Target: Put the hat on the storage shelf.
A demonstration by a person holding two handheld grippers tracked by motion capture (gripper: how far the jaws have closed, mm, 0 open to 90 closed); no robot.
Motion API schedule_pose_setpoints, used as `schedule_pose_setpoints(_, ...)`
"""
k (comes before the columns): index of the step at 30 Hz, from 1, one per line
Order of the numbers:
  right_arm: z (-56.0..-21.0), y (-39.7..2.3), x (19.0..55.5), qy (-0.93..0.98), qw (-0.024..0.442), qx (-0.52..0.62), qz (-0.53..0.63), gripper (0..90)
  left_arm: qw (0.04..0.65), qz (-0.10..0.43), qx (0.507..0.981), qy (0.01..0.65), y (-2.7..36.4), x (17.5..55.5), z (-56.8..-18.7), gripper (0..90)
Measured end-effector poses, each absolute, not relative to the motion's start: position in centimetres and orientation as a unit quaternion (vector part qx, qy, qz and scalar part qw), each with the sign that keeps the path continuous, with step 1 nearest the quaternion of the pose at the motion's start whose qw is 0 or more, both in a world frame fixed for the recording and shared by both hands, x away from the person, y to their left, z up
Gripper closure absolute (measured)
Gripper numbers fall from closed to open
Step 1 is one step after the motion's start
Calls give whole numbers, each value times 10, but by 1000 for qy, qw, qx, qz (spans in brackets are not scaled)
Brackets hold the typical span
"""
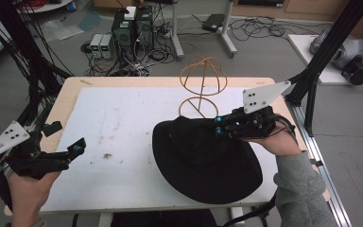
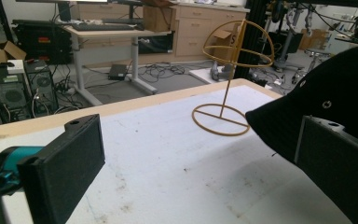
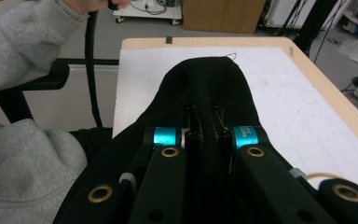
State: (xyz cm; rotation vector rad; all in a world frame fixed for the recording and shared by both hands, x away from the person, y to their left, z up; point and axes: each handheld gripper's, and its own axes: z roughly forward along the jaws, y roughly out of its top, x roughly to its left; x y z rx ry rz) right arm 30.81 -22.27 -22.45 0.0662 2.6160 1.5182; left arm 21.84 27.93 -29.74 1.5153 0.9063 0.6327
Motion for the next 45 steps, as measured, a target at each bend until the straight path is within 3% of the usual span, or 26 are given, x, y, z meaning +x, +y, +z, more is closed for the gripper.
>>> schedule_pose_setpoints(23,-159,-214,338,858,31,-9,513,875,603,260,644,393,286,222,-300,17)
schedule_pose_setpoints(45,-115,-222,388,849,41,-1,527,875,604,267,645,385,283,219,-295,17)
